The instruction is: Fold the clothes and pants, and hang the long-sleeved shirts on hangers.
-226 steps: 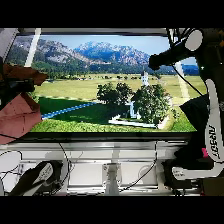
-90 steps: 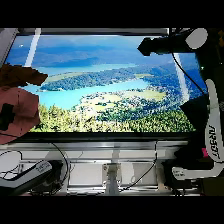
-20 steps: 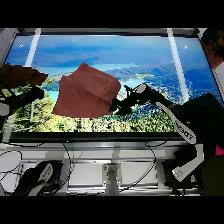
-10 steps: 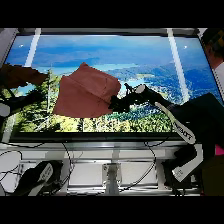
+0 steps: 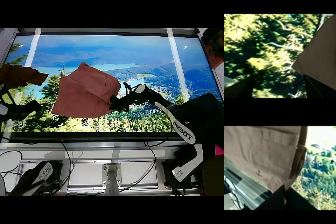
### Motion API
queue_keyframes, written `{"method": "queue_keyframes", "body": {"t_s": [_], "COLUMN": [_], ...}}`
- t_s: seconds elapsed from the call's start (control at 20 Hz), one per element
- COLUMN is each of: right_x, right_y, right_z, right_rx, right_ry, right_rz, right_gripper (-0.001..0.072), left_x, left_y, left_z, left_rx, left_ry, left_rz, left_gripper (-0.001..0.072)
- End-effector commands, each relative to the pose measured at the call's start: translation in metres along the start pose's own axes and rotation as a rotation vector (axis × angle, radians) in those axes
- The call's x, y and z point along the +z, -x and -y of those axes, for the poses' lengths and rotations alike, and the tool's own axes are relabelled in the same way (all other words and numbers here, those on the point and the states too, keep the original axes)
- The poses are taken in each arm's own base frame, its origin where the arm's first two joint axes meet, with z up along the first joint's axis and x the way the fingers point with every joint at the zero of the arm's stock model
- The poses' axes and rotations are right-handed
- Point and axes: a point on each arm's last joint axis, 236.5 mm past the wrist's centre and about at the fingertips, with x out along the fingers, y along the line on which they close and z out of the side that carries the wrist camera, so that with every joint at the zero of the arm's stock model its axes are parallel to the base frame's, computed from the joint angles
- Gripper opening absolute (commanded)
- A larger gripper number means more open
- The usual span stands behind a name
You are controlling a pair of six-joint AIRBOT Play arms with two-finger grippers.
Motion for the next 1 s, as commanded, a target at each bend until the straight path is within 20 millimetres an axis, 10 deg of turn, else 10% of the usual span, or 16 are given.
{"method": "queue_keyframes", "body": {"t_s": [0.0,0.95], "right_x": [-0.015,-0.028], "right_y": [0.0,0.001], "right_z": [0.0,0.0], "right_rx": [0.001,0.003], "right_ry": [0.056,0.058], "right_rz": [-0.064,-0.117], "right_gripper": [0.0026,0.0026], "left_x": [-0.016,-0.018], "left_y": [-0.023,-0.074], "left_z": [0.015,0.01], "left_rx": [-0.092,-0.344], "left_ry": [-0.032,-0.123], "left_rz": [-0.088,-0.35], "left_gripper": [0.07,0.061]}}
